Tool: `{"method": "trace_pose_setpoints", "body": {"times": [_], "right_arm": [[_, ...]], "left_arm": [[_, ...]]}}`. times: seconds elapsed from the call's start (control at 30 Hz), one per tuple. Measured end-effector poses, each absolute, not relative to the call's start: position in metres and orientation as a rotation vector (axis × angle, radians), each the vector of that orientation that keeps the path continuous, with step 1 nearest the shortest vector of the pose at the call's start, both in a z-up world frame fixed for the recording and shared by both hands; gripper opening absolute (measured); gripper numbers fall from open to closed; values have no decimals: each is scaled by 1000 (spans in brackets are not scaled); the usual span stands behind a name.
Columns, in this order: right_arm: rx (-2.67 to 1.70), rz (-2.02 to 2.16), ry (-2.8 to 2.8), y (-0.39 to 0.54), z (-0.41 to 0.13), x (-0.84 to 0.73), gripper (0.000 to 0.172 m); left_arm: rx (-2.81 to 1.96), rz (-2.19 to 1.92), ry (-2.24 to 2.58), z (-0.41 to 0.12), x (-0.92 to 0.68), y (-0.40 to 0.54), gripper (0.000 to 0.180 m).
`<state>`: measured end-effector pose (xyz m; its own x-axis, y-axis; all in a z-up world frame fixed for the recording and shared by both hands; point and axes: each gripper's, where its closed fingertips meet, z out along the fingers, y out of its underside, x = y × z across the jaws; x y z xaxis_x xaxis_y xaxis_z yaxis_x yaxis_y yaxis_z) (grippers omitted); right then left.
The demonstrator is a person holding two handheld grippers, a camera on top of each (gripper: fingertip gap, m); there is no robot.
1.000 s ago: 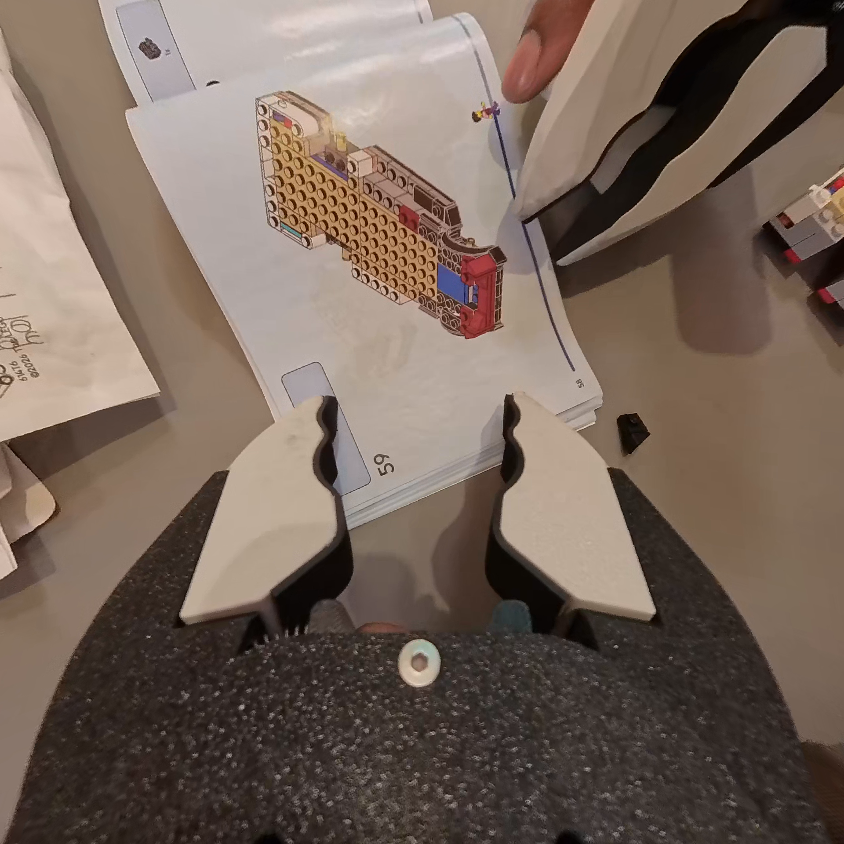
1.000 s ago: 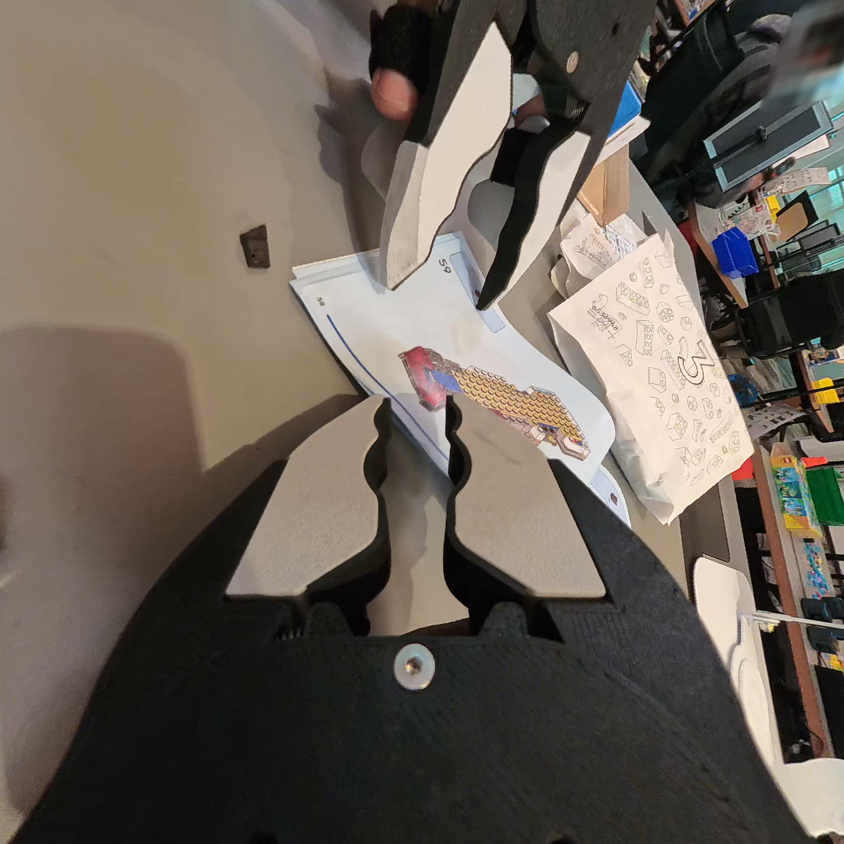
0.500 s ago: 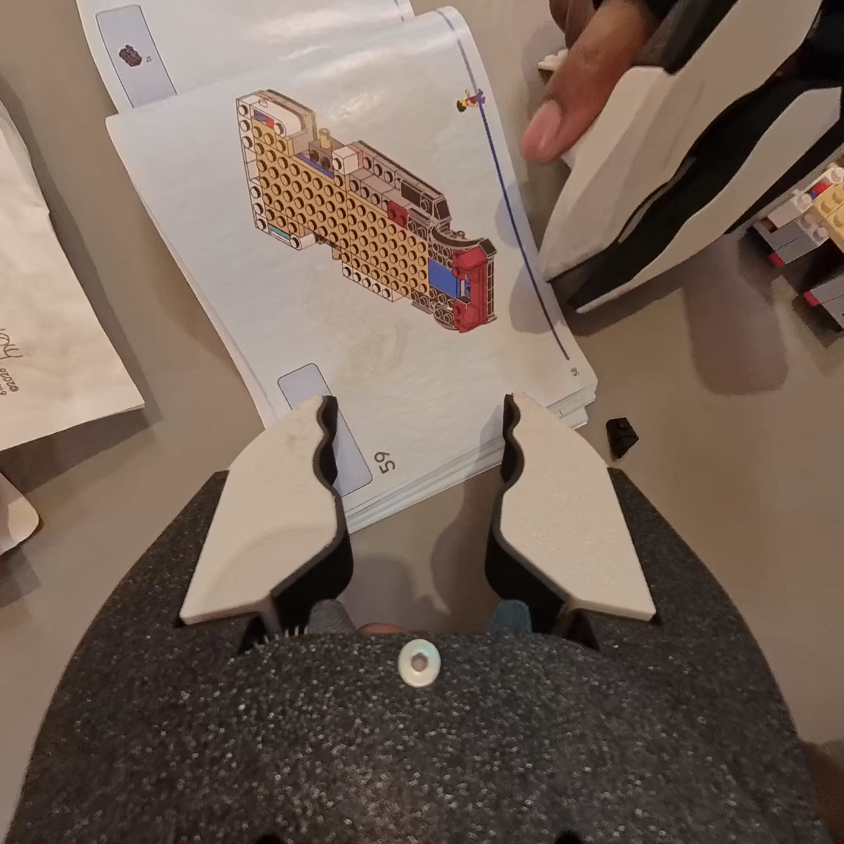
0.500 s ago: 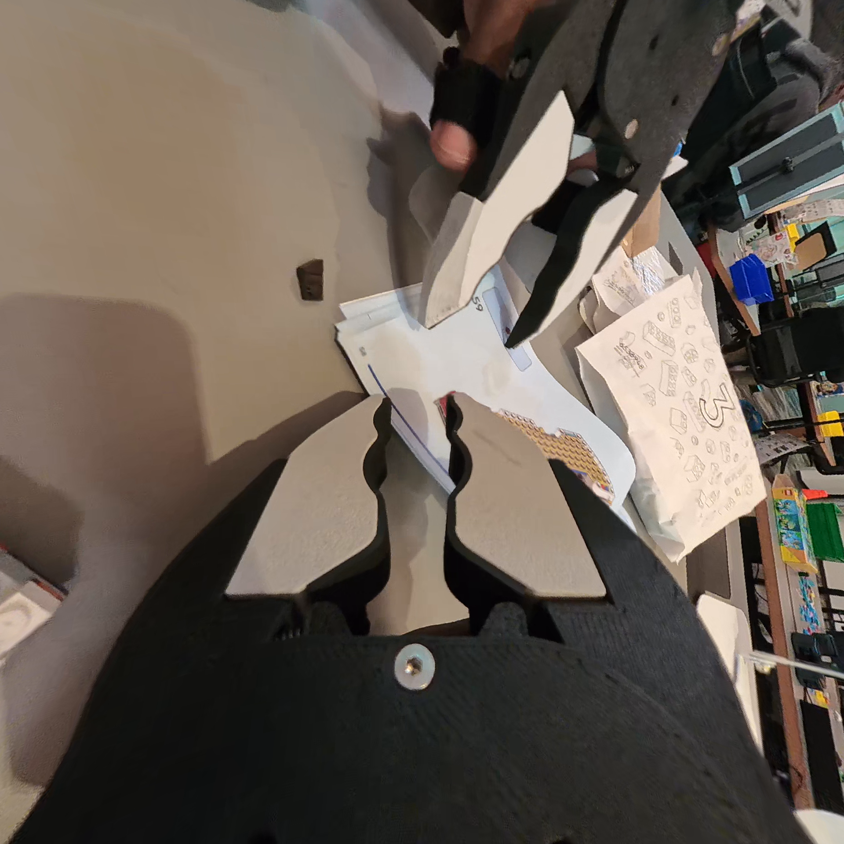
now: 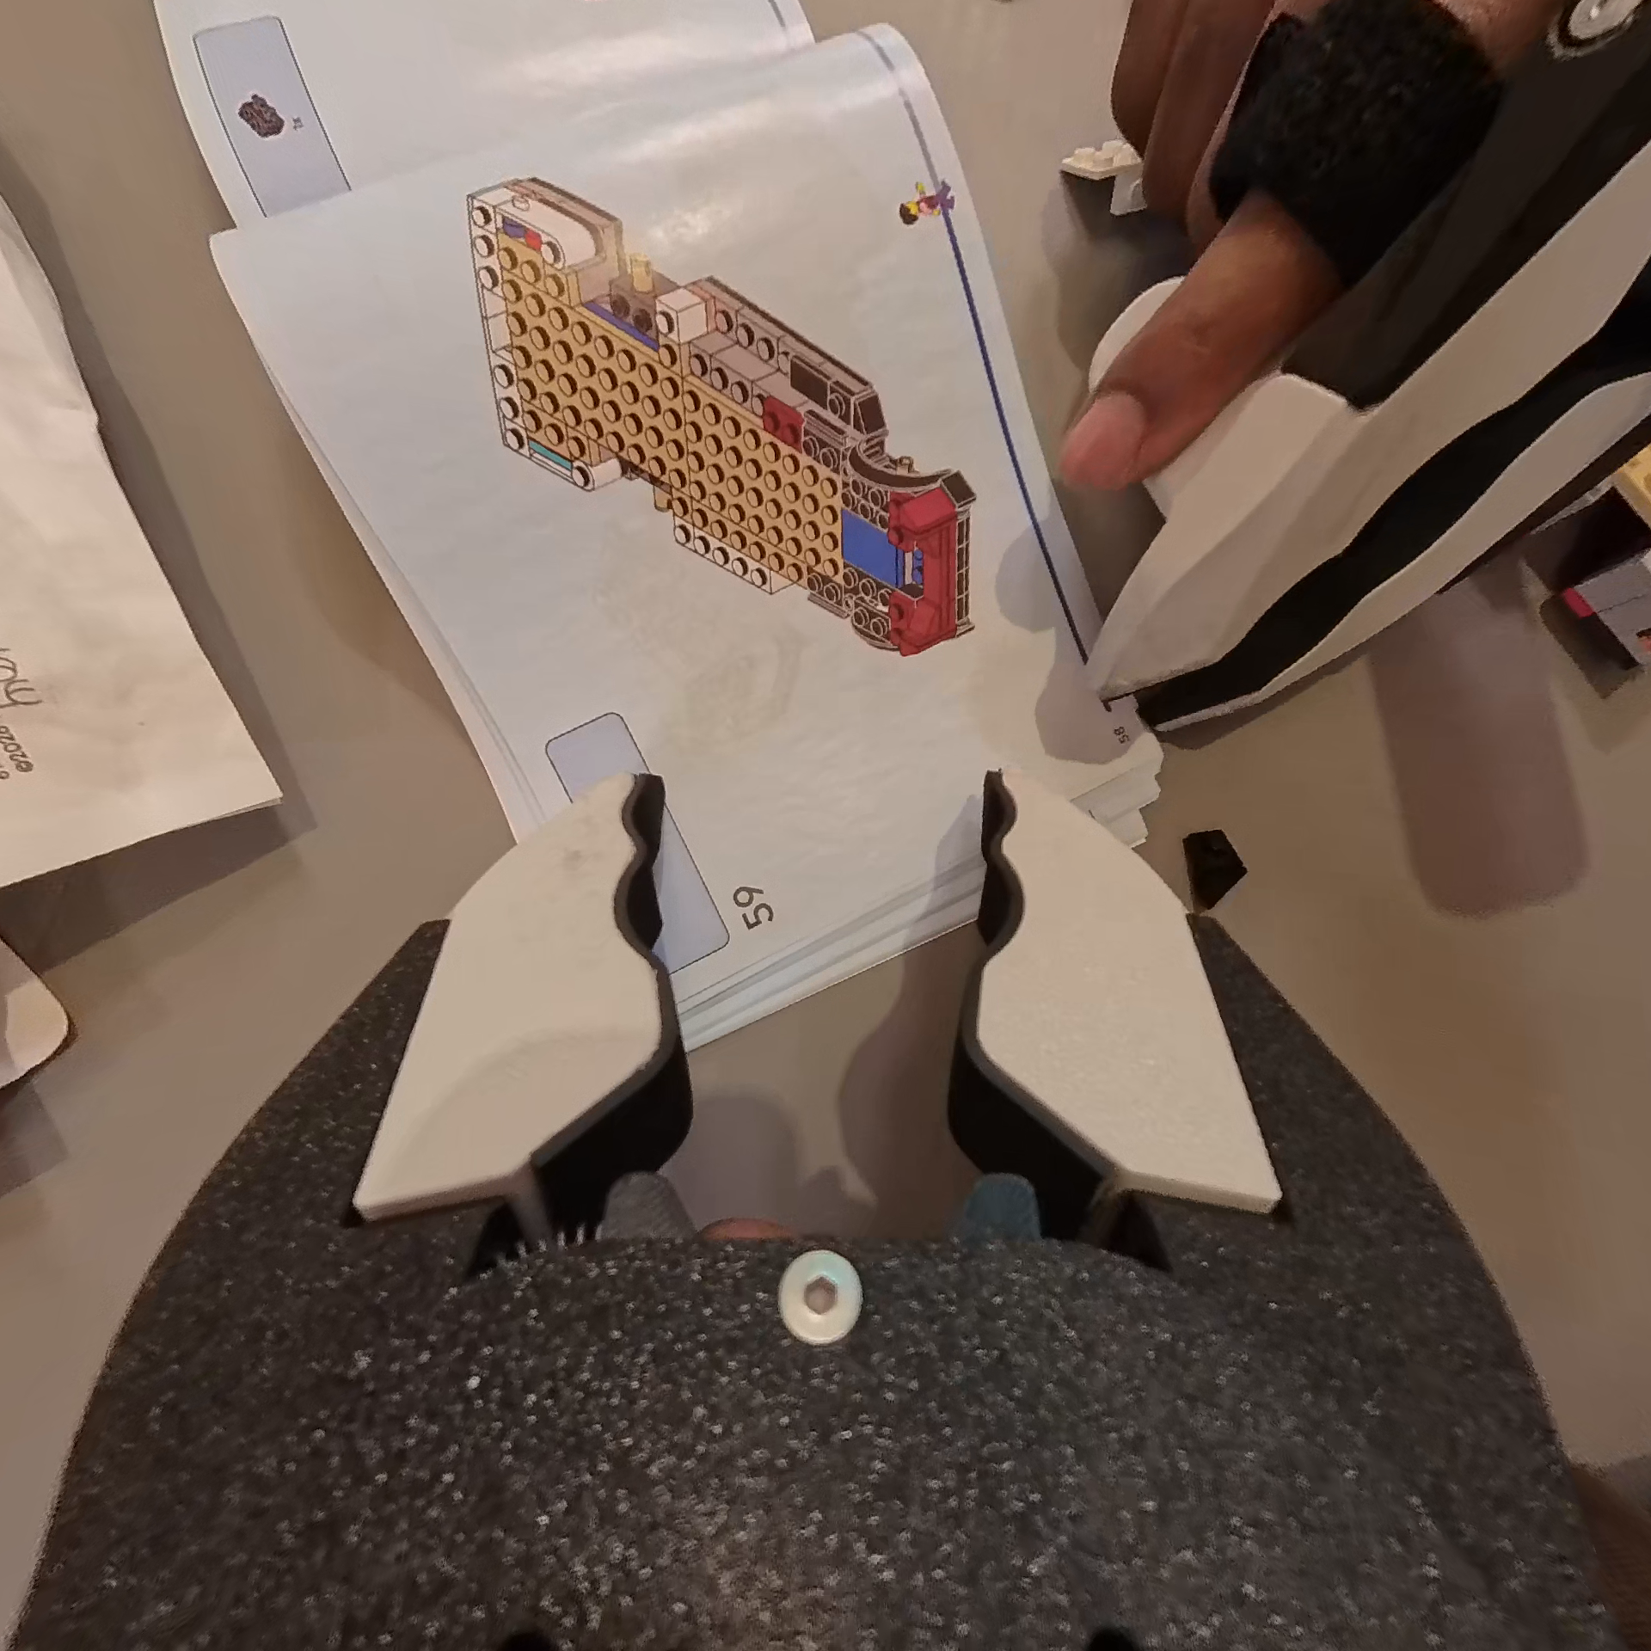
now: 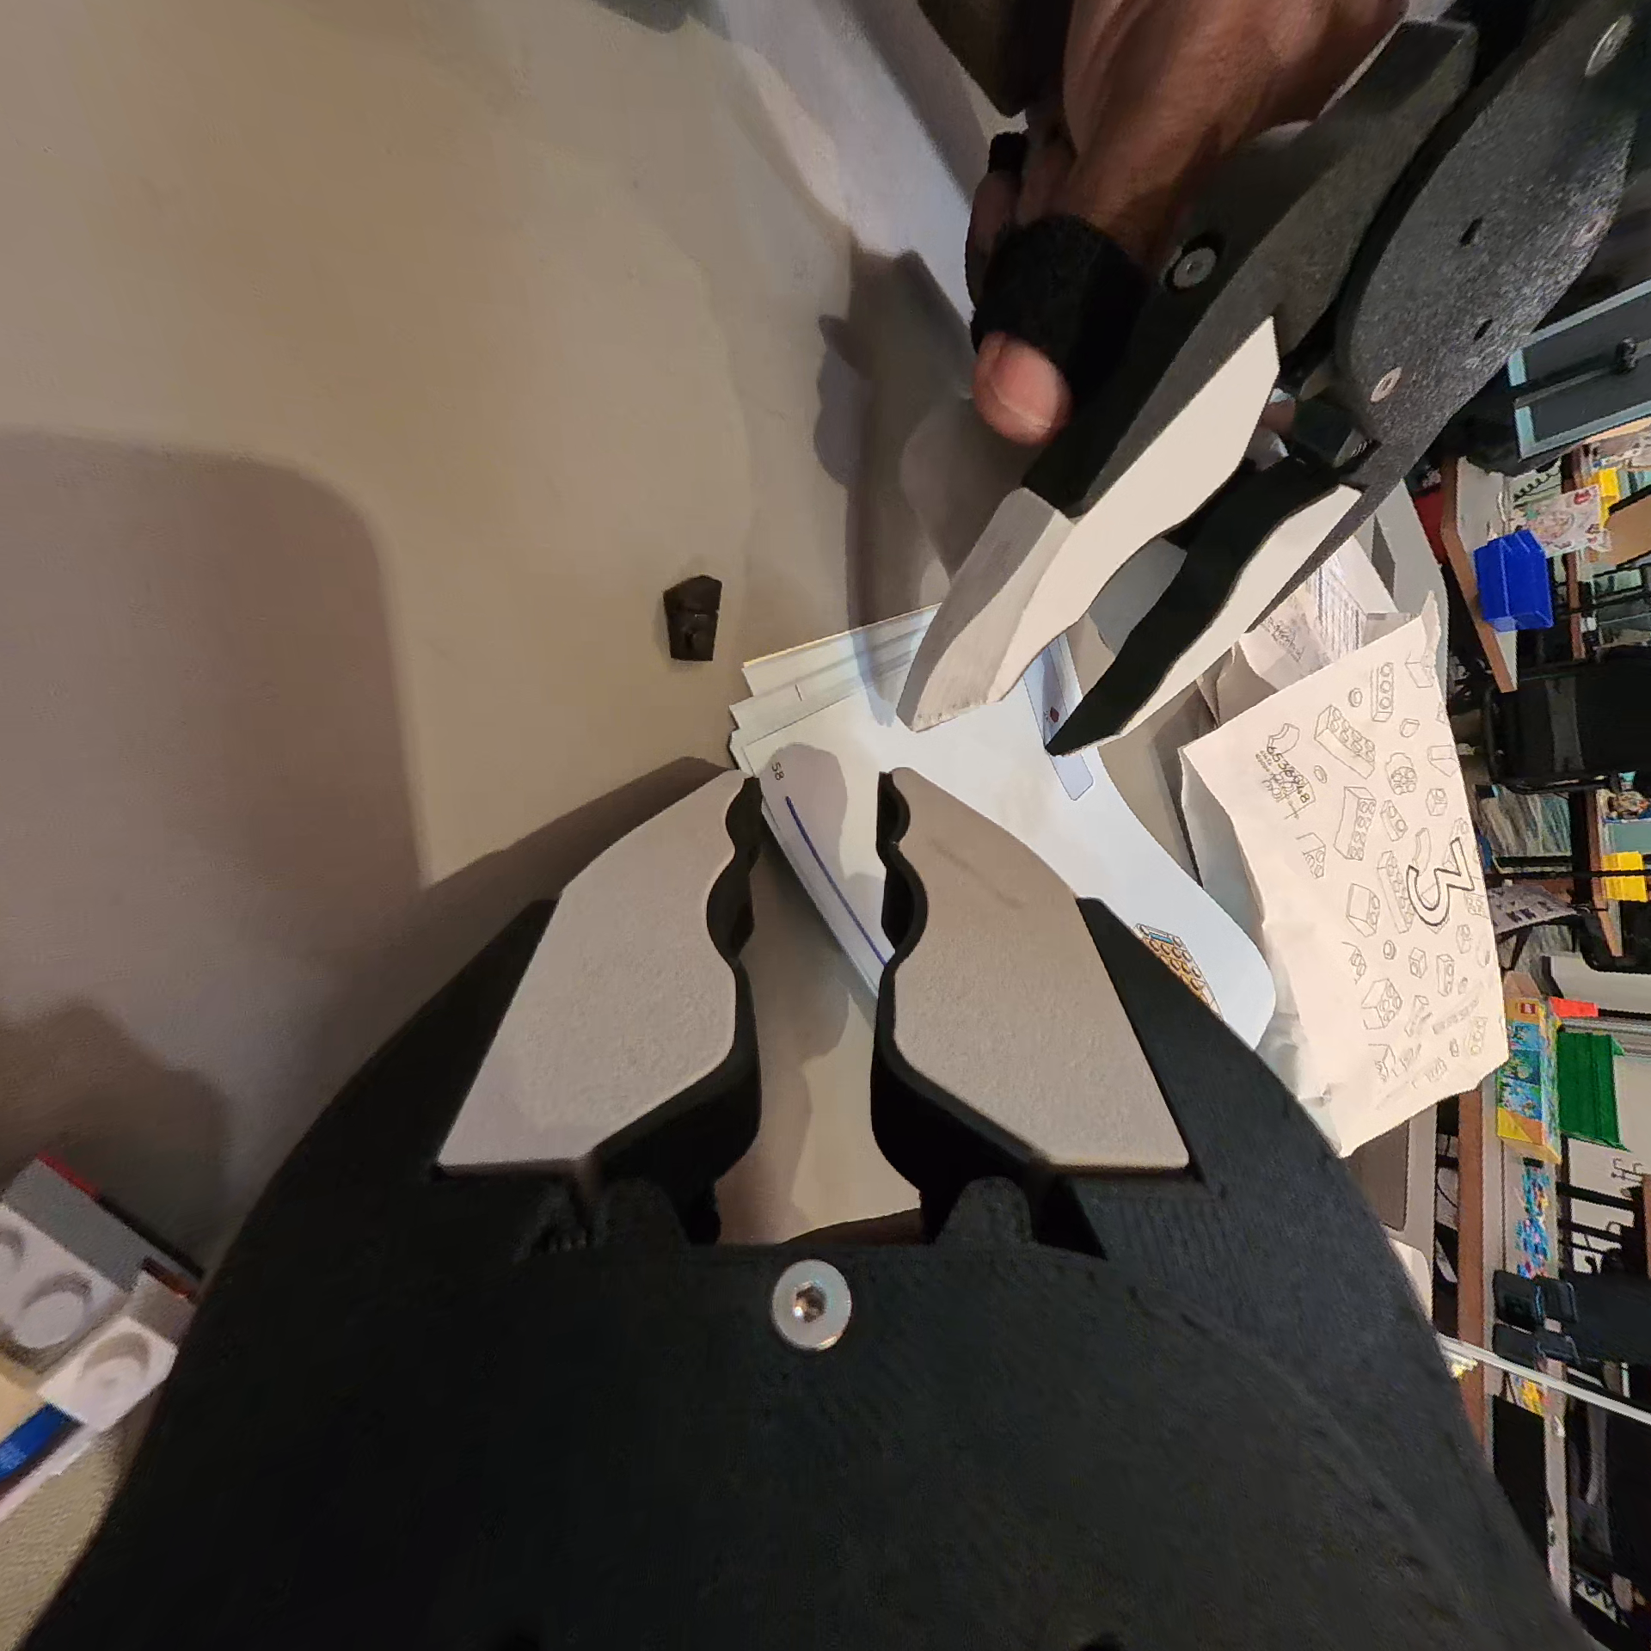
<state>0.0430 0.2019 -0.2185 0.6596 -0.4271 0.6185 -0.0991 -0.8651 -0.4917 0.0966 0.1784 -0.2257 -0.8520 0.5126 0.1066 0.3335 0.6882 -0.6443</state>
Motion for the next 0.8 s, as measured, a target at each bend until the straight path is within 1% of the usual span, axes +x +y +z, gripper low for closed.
{"method": "trace_pose_setpoints", "body": {"times": [0.47,0.8], "right_arm": [[-2412,-1015,545,200,-215,47,25],[-2374,-975,646,196,-213,48,20]], "left_arm": [[-649,938,-2614,-226,97,176,70],[-664,944,-2617,-226,97,176,70]]}}
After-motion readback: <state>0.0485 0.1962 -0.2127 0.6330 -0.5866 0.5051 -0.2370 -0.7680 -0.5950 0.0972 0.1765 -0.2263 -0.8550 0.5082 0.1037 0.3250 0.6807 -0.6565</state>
